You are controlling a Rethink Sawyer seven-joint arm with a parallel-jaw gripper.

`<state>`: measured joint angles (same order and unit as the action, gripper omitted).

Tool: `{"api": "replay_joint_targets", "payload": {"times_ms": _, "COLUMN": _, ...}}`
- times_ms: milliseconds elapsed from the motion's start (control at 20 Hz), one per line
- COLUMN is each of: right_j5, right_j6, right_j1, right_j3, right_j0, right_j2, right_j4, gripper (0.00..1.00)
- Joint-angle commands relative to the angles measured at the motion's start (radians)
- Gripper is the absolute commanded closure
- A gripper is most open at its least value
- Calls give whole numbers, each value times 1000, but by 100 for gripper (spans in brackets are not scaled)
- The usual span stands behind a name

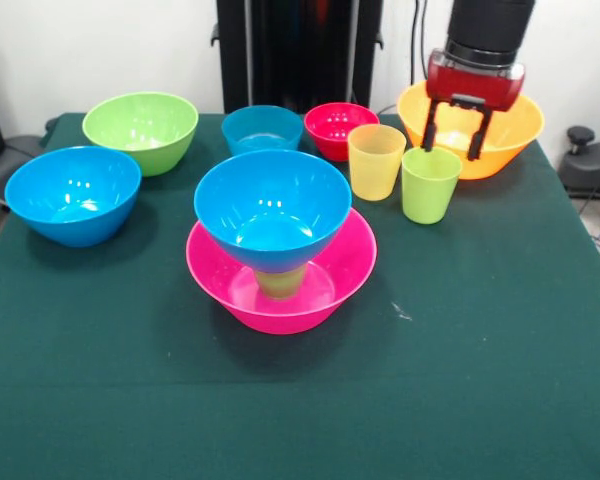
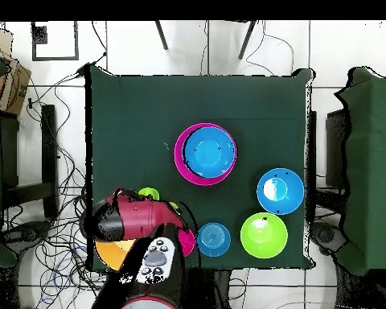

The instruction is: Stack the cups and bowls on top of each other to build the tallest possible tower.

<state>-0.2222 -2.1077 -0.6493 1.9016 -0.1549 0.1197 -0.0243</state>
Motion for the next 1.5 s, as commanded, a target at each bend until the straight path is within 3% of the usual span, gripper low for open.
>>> {"api": "replay_joint_targets", "payload": {"times_ms": 50, "right_j5": 55, "right_j6": -241, "right_j1": 28, "right_j3": 57, "right_j0": -60, "right_j2": -37, "right_j4": -74, "gripper": 0}}
{"api": "replay_joint_targets", "payload": {"times_ms": 350, "right_j5": 121, "right_j6": -243, "right_j1": 68, "right_j3": 68, "right_j0": -72, "right_j2": -42, "right_j4": -69, "gripper": 0}}
{"api": "replay_joint_targets", "payload": {"times_ms": 750, "right_j5": 228, "right_j6": -199, "right_j1": 128, "right_j3": 86, "right_j0": -48, "right_j2": -25, "right_j4": 6, "gripper": 0}}
{"api": "replay_joint_targets", "payload": {"times_ms": 1100, "right_j5": 320, "right_j6": -194, "right_j1": 188, "right_j3": 95, "right_j0": -61, "right_j2": -34, "right_j4": 9, "gripper": 0}}
{"api": "replay_joint_targets", "payload": {"times_ms": 1500, "right_j5": 309, "right_j6": -192, "right_j1": 176, "right_j3": 128, "right_j0": -87, "right_j2": -36, "right_j4": -13, "gripper": 0}}
